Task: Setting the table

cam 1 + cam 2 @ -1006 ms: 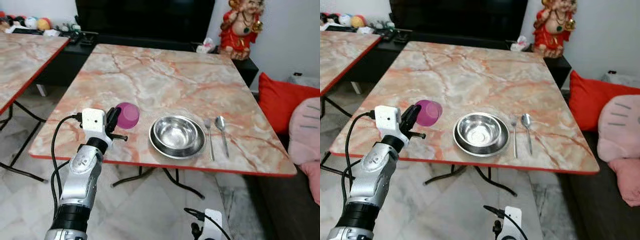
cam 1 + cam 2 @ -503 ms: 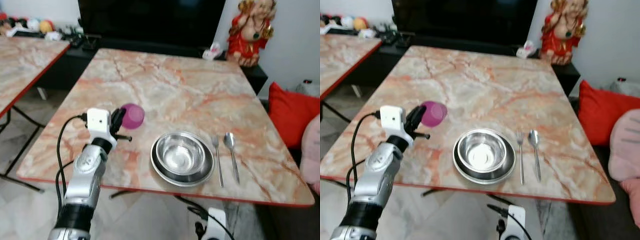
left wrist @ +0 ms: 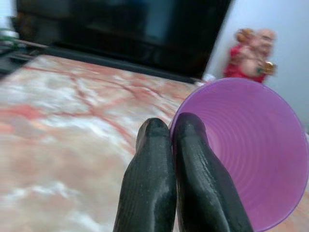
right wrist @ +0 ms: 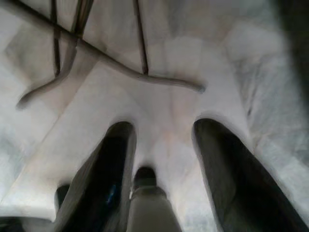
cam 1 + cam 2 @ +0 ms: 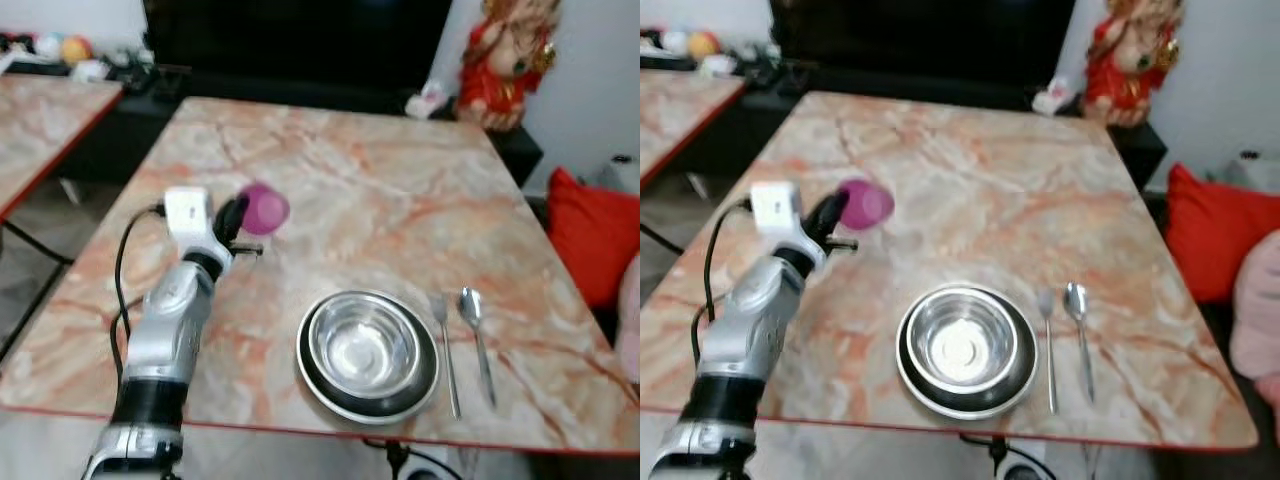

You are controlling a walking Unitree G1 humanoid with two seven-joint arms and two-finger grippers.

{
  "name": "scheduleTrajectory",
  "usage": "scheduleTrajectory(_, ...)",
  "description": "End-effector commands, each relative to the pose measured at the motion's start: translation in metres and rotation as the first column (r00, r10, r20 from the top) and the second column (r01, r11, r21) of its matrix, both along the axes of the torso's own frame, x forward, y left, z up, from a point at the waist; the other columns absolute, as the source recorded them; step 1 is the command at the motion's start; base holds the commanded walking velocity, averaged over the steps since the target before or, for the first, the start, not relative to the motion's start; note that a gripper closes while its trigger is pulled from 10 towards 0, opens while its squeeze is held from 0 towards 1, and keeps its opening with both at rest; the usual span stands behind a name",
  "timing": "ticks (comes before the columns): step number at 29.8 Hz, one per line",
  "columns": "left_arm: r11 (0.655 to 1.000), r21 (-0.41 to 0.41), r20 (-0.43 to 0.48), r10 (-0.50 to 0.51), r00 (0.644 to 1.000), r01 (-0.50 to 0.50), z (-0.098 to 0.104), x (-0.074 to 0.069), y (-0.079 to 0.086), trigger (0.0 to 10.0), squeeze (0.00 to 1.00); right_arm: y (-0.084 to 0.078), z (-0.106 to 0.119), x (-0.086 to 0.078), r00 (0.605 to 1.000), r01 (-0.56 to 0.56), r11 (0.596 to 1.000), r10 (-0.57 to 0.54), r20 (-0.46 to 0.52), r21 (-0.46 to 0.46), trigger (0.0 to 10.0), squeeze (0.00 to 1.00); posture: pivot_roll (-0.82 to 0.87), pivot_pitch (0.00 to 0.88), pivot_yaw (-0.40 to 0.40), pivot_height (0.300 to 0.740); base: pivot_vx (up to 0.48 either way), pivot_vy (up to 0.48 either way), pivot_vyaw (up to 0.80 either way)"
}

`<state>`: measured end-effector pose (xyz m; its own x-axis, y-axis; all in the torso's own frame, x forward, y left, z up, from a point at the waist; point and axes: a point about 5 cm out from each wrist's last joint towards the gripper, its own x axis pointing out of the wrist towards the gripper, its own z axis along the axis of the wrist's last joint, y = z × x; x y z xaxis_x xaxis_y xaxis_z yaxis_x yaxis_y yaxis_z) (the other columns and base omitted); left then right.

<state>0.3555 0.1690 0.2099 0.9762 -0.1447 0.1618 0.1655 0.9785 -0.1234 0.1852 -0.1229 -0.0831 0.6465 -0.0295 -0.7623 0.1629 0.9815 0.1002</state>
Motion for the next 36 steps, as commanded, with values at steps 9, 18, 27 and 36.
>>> scheduleTrajectory(9,0.999,0.020,-0.283,0.030,0.959,-0.025,0.007,0.010,0.000,10.0,0.00,0.000,-0.002,-0.003,1.000,-0.018,1.000,0.018,-0.022,0.008,10.0,0.00,0.10,0.056,-0.110,0.736,0.000,0.000,0.00)
scheduleTrajectory(18,1.000,0.020,-0.383,0.005,0.924,0.003,0.005,0.001,-0.009,10.0,0.00,0.000,-0.003,-0.004,0.999,-0.025,1.000,0.026,-0.030,0.011,10.0,0.00,0.11,0.057,-0.111,0.736,0.000,0.000,0.00)
scheduleTrajectory(27,0.999,0.044,-0.507,-0.003,0.862,0.029,-0.014,-0.009,-0.008,10.0,0.00,0.002,-0.003,-0.005,0.999,-0.024,1.000,0.025,-0.036,0.016,10.0,0.00,0.11,0.040,-0.092,0.736,0.000,0.000,0.00)
scheduleTrajectory(36,0.997,0.054,-0.539,-0.025,0.842,0.063,-0.017,-0.015,-0.010,10.0,0.00,0.003,-0.004,-0.006,0.999,-0.026,1.000,0.027,-0.040,0.017,10.0,0.00,0.12,0.029,-0.084,0.736,0.000,0.000,0.00)
